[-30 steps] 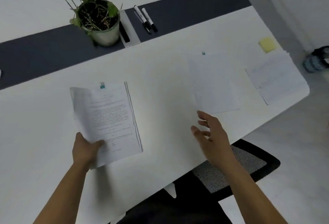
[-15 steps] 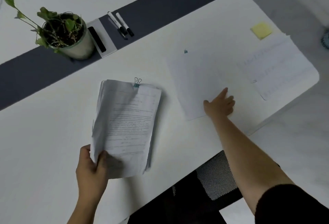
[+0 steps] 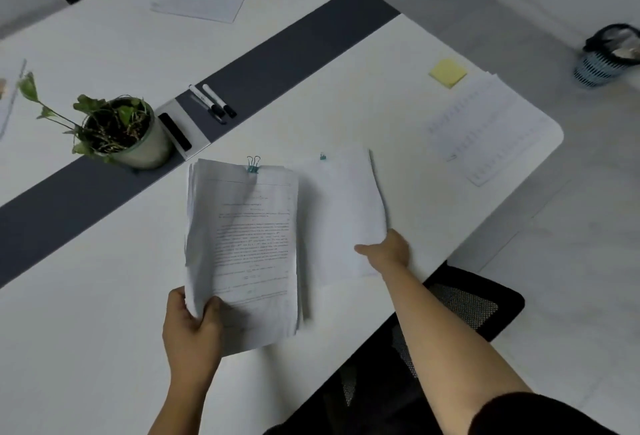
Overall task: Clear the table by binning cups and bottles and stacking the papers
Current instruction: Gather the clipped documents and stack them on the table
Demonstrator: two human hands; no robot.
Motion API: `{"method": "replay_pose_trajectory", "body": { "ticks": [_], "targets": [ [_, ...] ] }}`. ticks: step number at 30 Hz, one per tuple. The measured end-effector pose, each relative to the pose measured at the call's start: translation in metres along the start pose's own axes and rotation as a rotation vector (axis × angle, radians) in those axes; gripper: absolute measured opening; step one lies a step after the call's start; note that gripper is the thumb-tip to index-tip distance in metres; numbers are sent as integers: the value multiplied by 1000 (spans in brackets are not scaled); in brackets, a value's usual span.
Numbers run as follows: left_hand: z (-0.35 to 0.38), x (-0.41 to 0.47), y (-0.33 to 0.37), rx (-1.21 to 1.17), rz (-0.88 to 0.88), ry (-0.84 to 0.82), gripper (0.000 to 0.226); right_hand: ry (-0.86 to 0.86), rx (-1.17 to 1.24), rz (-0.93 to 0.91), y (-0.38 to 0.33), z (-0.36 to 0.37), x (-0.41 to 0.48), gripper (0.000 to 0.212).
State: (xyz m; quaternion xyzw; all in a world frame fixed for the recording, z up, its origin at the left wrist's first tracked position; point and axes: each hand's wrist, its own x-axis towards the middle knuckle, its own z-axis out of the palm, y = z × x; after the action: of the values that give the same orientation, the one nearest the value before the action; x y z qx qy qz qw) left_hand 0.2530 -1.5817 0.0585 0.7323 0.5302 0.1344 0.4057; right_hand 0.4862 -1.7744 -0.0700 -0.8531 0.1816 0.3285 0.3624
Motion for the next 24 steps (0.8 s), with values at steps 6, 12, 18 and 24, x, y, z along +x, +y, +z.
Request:
{"method": "replay_pose_trajectory", "body": {
  "ticks": [6, 12, 18, 24],
  "targets": [
    [-27, -1, -9, -121, 58, -5, 13, -141, 363, -30, 38, 4, -65, 42],
    [-21, -8, -19, -214, 59, -73, 17, -234, 516, 118, 83, -8, -123, 24],
    [-5, -39, 9, -311, 99, -106, 18, 51, 299, -376, 110, -55, -158, 28],
    [24, -89, 51, -439, 131, -127, 21, 253, 650, -534, 121, -139, -174, 21]
  ]
}}
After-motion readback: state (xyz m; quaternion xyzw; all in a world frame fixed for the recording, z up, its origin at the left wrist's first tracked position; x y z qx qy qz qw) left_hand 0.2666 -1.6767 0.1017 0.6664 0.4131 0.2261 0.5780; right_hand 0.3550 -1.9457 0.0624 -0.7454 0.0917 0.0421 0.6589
